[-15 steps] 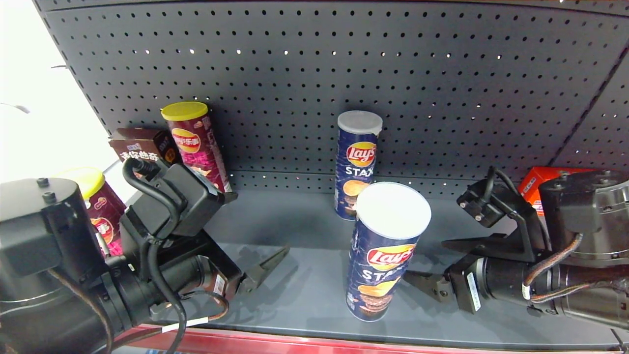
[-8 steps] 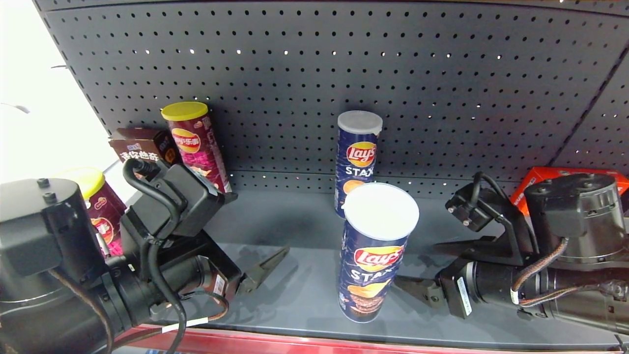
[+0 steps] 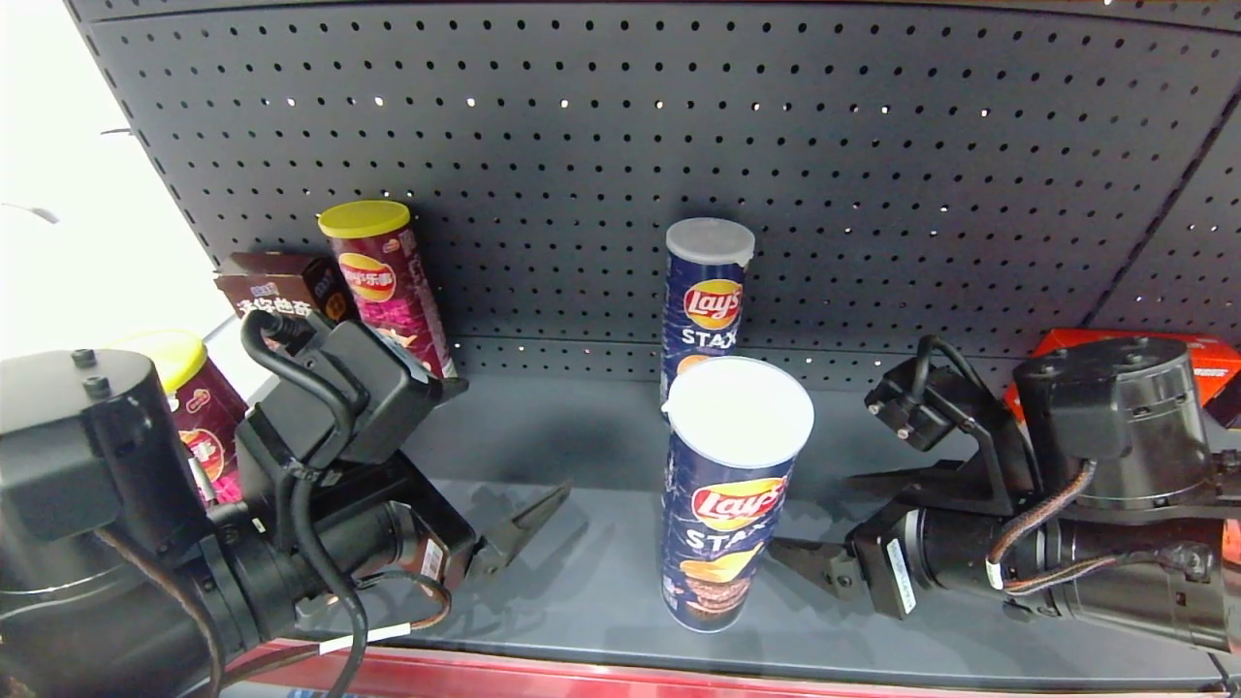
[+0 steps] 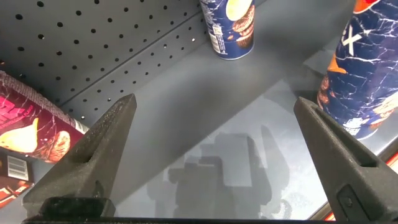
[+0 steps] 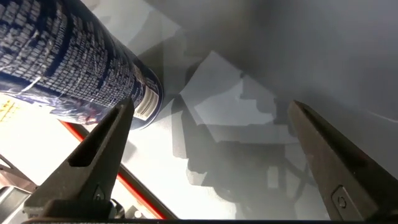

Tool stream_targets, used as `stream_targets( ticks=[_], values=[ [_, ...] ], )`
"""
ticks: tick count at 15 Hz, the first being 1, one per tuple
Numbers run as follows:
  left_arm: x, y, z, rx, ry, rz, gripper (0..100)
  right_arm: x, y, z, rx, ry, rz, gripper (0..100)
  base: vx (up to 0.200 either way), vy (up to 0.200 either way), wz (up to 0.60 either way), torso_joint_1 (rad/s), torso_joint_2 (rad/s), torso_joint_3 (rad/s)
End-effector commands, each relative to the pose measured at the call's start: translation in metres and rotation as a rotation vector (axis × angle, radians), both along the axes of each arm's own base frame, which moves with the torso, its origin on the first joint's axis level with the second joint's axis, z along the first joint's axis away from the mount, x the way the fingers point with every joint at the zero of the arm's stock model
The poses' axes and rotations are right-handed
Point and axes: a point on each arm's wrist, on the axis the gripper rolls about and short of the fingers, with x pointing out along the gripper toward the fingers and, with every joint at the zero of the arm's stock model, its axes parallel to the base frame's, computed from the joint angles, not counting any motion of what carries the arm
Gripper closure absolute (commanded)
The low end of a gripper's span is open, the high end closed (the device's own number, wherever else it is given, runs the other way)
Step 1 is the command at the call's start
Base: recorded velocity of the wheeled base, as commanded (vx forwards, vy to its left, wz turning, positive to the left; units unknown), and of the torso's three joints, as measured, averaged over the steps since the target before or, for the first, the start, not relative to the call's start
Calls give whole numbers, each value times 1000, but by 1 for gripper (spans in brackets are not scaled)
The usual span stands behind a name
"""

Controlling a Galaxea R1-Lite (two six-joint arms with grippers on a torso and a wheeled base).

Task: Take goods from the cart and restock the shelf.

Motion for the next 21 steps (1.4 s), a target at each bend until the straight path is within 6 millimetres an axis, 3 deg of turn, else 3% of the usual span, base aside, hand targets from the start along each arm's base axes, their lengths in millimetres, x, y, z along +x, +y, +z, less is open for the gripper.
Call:
stream_targets(
  ticks=[1,11,13,16,19,21],
  values=[
    [0,0,0,1,1,-1,0,0,2,0,0,0,6,0,0,0,0,0,0,0],
    [0,0,-1,2,2,2,0,-2,-4,5,12,-16,-16,0,0,0,0,0,0,0],
    [0,1,-1,2,2,5,0,-5,-26,20,52,-71,-85,0,0,0,0,0,0,0],
    [0,3,0,-2,-3,12,0,-22,-81,56,157,-239,-263,0,0,0,0,0,0,0],
    [4,9,2,-5,-8,45,0,-74,-135,62,211,-401,-464,0,0,0,0,0,0,0],
    [4,9,1,-3,-6,47,0,-116,-149,44,222,-469,-510,0,0,0,0,0,0,0]
  ],
)
